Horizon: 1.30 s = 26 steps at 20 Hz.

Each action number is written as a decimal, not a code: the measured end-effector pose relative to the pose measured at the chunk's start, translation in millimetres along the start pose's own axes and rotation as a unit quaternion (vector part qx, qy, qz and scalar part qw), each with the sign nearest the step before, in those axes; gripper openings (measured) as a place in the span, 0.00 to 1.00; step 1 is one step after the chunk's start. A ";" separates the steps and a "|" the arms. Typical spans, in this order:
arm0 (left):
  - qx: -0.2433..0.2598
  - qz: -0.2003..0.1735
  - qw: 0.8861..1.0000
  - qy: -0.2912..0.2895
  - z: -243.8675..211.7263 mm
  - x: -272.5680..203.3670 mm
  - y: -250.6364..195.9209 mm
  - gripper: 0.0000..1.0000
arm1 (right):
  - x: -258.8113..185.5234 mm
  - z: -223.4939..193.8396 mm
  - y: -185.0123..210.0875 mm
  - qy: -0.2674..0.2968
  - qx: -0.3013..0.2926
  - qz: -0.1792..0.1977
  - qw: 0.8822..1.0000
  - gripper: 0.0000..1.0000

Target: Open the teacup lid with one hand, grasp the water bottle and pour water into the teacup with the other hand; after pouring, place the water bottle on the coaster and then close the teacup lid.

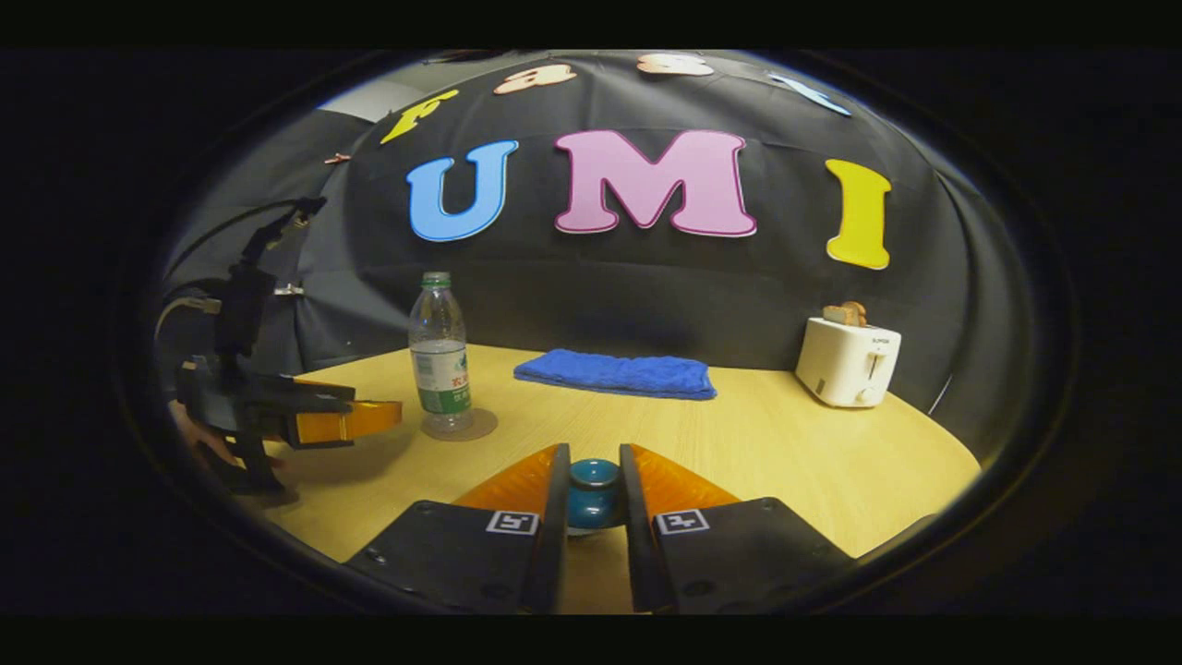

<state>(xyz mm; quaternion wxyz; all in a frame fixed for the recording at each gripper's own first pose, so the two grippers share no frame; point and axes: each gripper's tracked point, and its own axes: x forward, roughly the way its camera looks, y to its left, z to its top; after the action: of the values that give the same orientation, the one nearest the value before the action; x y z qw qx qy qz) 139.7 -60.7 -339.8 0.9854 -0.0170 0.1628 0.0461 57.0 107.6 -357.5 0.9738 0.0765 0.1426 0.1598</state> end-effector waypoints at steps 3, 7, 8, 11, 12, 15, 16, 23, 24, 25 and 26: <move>0.006 0.008 1.000 0.001 -4.7 -3.2 7.7 0.96 | 5.5 -3.8 4.2 0.001 0.006 0.001 1.000 0.36; 0.014 0.014 1.000 0.000 -4.5 -6.1 14.9 0.96 | 9.9 -12.7 12.3 0.010 0.004 0.008 1.000 0.31; 0.015 0.014 1.000 0.000 -4.7 -6.8 15.6 0.96 | 11.1 -16.5 13.2 0.014 -0.001 0.009 1.000 0.31; 0.015 0.016 1.000 0.001 -4.3 -8.4 17.4 0.96 | 10.9 -18.6 11.9 0.016 -0.010 0.005 1.000 0.31; 0.015 0.018 1.000 0.000 -4.4 -9.9 18.1 0.96 | 11.4 -19.0 12.5 0.019 -0.010 0.006 1.000 0.31; 0.015 0.020 1.000 0.005 -5.8 -12.1 18.8 0.96 | 11.9 -19.9 10.5 0.020 -0.012 0.005 1.000 0.35; 0.015 0.021 1.000 0.009 -6.1 -14.3 18.2 0.96 | 11.2 -20.0 10.1 0.025 -0.009 0.007 1.000 0.52; 0.001 0.017 0.999 0.031 16.6 -37.7 4.9 0.96 | -15.1 33.1 3.6 0.032 0.007 -0.012 0.999 0.87; -0.001 0.016 0.999 0.032 24.9 -43.6 2.7 0.96 | -19.1 43.4 0.4 0.040 0.013 -0.019 0.999 0.89; -0.004 0.014 0.999 0.035 34.9 -50.3 -0.4 0.96 | -23.7 54.8 -2.5 0.047 0.023 -0.026 0.998 0.90; -0.007 0.012 0.999 0.035 44.2 -57.9 -2.5 0.96 | -30.0 70.7 -5.2 0.057 0.038 -0.035 0.997 0.87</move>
<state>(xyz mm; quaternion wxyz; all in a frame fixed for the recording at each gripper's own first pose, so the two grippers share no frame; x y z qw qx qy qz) 99.5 -65.9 -279.2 0.9783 -0.0237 0.1972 0.0582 52.6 85.4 -283.9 0.9655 0.0996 0.2061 0.1241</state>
